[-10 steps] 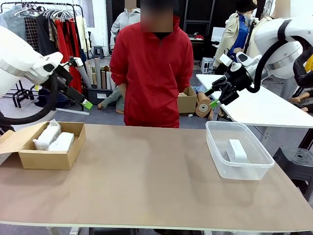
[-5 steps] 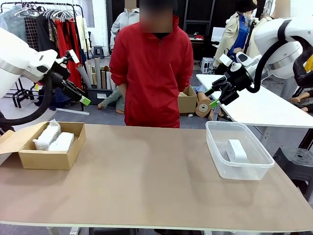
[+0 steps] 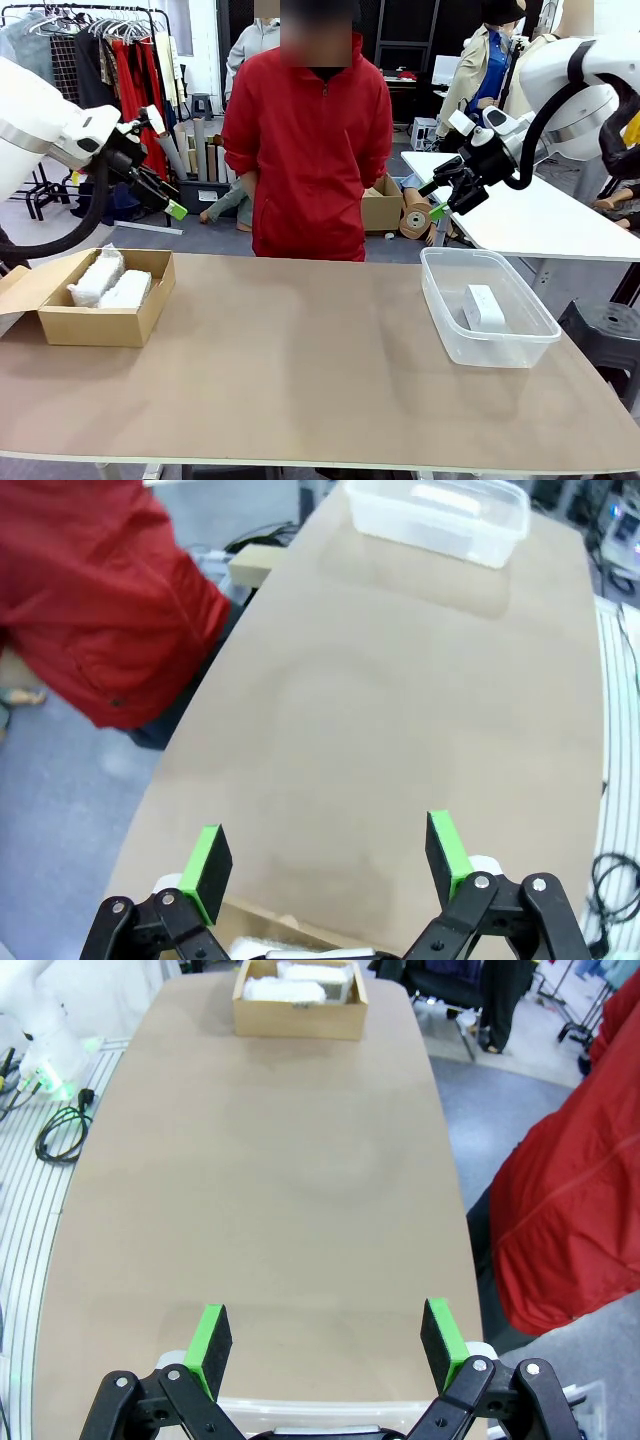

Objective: Separate and place wrapped and unwrapped clocks.
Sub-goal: If the picked Digital clock is wrapped, place it in the Package Box ; if not, place it in the Organizing box.

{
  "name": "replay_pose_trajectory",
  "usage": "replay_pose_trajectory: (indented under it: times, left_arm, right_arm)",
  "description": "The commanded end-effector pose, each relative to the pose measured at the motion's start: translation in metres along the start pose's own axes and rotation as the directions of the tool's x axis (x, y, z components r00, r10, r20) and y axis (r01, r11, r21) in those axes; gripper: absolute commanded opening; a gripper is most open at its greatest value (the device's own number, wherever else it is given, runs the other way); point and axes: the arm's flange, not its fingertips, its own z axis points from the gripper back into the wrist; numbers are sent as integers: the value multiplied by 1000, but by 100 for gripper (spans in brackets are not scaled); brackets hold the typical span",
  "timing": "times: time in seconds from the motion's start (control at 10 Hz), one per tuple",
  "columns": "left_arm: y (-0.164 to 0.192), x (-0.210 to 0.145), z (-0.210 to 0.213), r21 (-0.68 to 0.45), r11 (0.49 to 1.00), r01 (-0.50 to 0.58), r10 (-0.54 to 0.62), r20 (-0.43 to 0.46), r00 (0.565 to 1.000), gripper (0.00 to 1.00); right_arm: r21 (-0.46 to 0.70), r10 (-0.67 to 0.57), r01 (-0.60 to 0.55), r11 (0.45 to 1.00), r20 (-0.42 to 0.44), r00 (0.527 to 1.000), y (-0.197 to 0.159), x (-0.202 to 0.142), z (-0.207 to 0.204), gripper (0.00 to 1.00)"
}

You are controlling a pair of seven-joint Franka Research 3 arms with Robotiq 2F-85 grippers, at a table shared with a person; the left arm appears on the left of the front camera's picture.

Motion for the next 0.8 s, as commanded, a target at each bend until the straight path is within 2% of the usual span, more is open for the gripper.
replay_pose_trajectory:
  times: [0.0, 0.2, 0.3, 0.7]
  left_arm:
    - [13, -10, -7, -59, 983, 175, -172, 49, 984, 100]
    - [22, -21, -12, -111, 963, 245, -235, 93, 967, 100]
    - [27, -26, -16, -117, 956, 268, -260, 80, 962, 100]
    - [44, -38, -22, -165, 942, 293, -279, 102, 955, 100]
  right_arm:
    - [-2, 14, -14, 1000, 5, 1000, 0, 1, 0, 100]
    - [-2, 14, -14, 1000, 5, 1000, 0, 1, 0, 100]
    - [-2, 14, -14, 1000, 5, 1000, 0, 1, 0, 100]
    - [-2, 14, -14, 1000, 5, 1000, 0, 1, 0, 100]
